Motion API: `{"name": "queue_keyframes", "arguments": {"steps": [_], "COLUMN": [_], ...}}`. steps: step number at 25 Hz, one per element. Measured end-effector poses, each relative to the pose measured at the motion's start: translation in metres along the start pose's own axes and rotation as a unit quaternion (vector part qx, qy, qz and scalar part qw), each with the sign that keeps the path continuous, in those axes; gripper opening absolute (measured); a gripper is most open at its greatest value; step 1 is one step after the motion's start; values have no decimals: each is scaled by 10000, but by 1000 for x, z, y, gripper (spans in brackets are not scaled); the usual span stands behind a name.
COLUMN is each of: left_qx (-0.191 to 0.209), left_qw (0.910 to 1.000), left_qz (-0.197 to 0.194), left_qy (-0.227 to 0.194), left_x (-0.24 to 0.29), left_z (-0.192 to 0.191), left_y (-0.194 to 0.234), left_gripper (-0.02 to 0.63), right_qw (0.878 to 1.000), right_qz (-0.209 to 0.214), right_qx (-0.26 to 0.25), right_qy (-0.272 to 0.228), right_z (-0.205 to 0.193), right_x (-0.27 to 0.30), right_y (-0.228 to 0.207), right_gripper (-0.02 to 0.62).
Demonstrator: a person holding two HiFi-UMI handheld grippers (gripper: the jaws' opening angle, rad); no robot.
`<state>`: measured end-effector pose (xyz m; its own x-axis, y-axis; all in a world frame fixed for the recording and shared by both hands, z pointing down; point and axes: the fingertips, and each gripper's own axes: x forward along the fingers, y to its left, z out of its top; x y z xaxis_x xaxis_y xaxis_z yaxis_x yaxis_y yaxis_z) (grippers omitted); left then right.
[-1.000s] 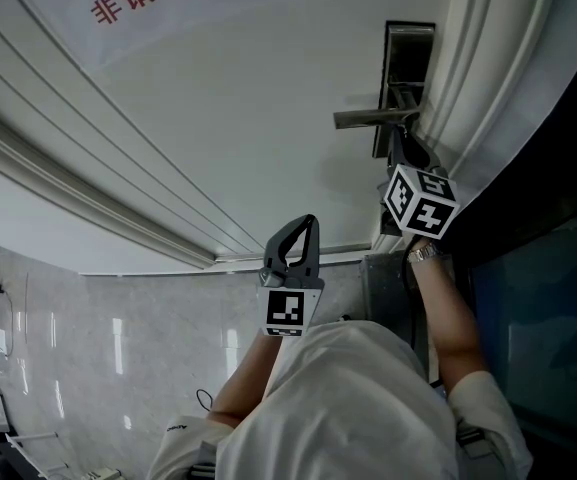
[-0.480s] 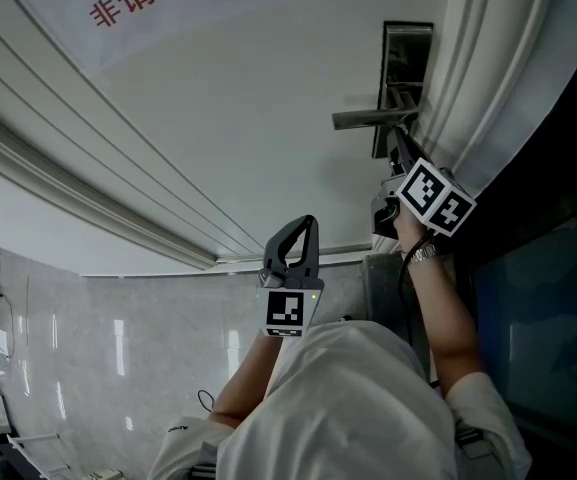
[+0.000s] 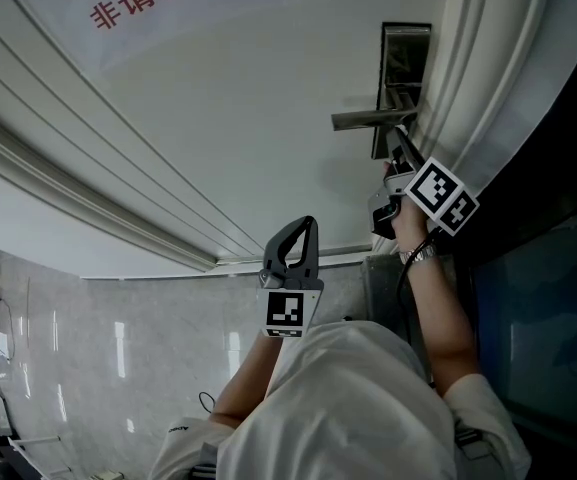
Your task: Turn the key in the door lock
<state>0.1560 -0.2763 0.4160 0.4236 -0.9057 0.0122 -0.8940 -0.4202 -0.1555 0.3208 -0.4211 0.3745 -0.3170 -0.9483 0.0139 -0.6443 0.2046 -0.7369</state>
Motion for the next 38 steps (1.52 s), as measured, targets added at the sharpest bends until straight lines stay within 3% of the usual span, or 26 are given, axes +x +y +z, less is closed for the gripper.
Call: {"name": "queue_keyframes", "arguments": {"steps": [7, 15, 21, 33, 38], "left_qx": [-27, -22, -21, -42, -49], "left_qw": [10000, 10000, 9999, 9999, 9999], "left_qz": [-15, -58, -94, -132, -122], "left_qy": [17, -2, 40, 73, 61], "left_x": [0, 0, -1, -1, 1], "left_z": [-2, -2, -4, -7, -7], "left_y": [0, -2, -4, -4, -2], "left_gripper": [8, 9, 8, 8, 9], "right_qw": [9947, 9874, 9675, 9485, 9490], "right_qz": [214, 324, 385, 464, 529], "right_qx": [998, 1537, 2470, 3093, 3074], "right_qy": [-89, -183, -389, -502, -458], "right_z": [1, 0, -1, -2, -1], "right_x": [0, 1, -1, 0, 0], "right_y": [0, -1, -1, -9, -5], "right_gripper": [14, 14, 14, 14, 29]}}
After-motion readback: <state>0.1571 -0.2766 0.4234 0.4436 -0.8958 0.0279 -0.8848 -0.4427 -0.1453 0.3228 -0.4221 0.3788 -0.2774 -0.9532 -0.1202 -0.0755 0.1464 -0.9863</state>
